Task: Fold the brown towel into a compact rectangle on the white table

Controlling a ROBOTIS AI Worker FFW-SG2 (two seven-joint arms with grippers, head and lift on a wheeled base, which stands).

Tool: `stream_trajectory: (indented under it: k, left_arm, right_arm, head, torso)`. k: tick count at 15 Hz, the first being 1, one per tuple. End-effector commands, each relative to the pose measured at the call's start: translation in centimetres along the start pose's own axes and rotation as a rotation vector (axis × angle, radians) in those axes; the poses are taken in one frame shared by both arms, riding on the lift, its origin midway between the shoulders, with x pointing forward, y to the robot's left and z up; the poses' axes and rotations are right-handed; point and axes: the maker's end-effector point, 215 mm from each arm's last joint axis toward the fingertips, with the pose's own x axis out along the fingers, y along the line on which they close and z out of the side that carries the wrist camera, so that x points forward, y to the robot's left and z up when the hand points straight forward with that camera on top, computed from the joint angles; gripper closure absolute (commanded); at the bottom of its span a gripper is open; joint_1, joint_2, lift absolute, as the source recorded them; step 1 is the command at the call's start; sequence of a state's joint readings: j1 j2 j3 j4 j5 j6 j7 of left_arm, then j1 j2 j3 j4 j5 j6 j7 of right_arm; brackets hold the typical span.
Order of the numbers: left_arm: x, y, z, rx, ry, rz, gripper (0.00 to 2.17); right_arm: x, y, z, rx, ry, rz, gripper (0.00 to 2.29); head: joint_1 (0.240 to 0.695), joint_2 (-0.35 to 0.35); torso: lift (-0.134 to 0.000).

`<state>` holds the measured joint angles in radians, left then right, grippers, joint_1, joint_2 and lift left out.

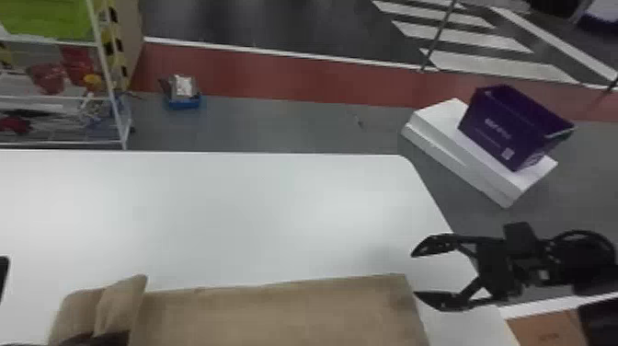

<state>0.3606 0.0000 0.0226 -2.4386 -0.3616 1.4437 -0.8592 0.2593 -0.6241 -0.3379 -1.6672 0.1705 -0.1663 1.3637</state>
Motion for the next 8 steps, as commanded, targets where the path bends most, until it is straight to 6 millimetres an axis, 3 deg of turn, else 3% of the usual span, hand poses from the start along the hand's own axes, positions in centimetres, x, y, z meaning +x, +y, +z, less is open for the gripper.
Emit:
stream_trajectory:
  k: [1, 5, 8]
  left_arm:
    - [2.2, -2.3, 0.1, 0.047, 0.02, -0.025, 1.61]
    - [3.6, -4.4, 0.3, 0.102, 0.022, -0.031, 1.61]
    - [3.2, -3.9, 0.9, 0.098, 0.009, -0.028, 1.61]
  right_arm:
    - [-0.1, 0.1, -0.3, 0.003, 0.003, 0.003, 0.39]
    - [-0.1, 0.2, -0.3, 0.008, 0.003, 0.003, 0.39]
    - [-0.3, 0.0, -0.3, 0.007, 0.001, -0.004, 0.39]
  head:
    - [0.695, -0.304]
    - [0.695, -0.35]
    - [0.695, -0.35]
  torso:
    - [-0.124]
    - [-0.124]
    - [-0.124]
